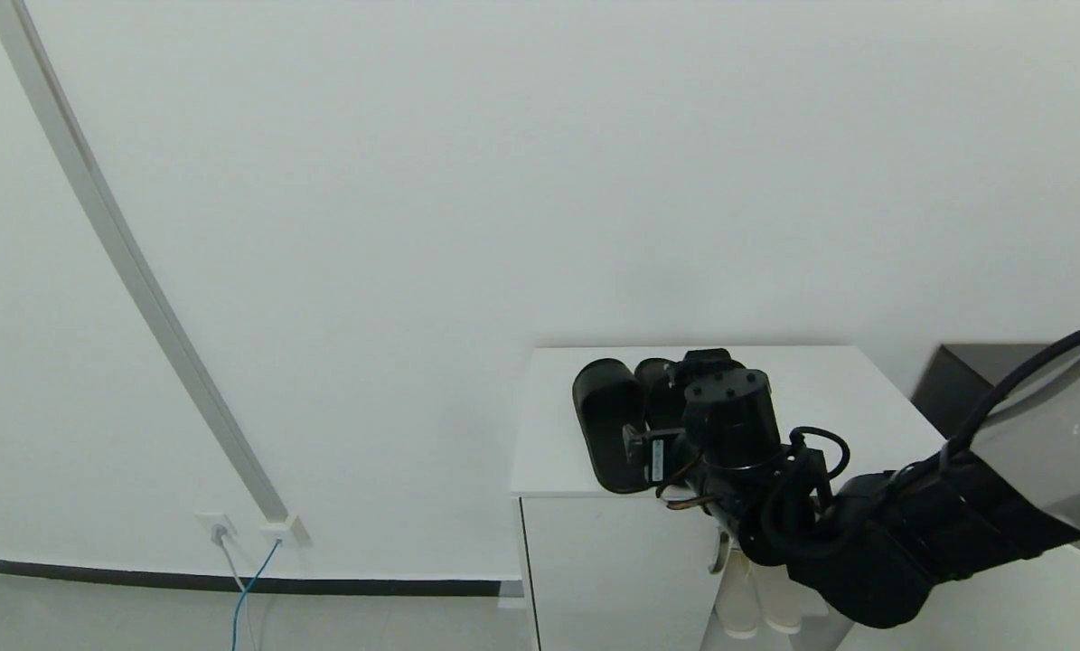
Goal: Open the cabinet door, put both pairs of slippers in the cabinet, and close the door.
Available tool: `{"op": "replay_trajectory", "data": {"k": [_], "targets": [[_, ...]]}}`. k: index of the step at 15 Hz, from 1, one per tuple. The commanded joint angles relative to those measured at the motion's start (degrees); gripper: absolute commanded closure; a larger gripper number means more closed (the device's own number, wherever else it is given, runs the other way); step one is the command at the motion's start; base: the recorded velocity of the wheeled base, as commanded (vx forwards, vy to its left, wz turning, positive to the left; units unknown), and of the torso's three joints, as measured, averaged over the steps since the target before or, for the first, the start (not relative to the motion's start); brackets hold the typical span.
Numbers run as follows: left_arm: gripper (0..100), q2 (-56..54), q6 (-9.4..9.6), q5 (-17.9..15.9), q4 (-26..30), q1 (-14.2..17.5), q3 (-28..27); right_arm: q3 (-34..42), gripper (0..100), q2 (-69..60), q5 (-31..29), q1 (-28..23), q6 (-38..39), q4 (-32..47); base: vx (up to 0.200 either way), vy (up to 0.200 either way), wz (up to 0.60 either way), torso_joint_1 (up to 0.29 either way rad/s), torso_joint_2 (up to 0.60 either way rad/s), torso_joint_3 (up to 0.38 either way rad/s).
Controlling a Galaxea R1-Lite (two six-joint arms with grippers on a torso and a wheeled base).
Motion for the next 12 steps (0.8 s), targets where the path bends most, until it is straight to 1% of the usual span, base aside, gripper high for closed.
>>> {"op": "replay_trajectory", "data": {"k": [1,3,4,8,10,12], "targets": [[100,0.07,-0.01,-0.04,0.0,0.04,-0.01,-1.88,0,4.2,1.25,-1.12,0.26,-0.09,0.0,0.0,0.0,0.0,0.0,0.0],[100,0.07,-0.01,0.05,0.0,0.04,-0.01,-4.87,0,7.54,1.78,-2.17,0.26,-0.79,0.0,0.0,0.0,0.0,0.0,0.0],[100,0.07,-0.01,-0.04,0.0,0.04,-0.01,-8.12,0,10.35,1.78,-2.96,0.17,-0.79,0.0,0.0,0.0,0.0,0.0,0.0],[100,0.07,-0.01,0.05,0.0,0.04,-0.01,-16.12,0,16.59,1.95,-5.07,-0.44,-0.97,0.0,0.0,0.0,0.0,0.0,0.0],[100,0.07,-0.01,-0.04,0.0,0.04,-0.01,-18.85,0,18.88,1.95,-5.95,-1.32,-1.06,0.0,0.0,0.0,0.0,0.0,0.0],[100,0.07,-0.01,0.05,0.0,0.04,0.07,-23.59,0,22.13,1.95,-7.44,-2.73,-0.97,0.0,0.0,0.0,0.0,0.0,0.0]]}}
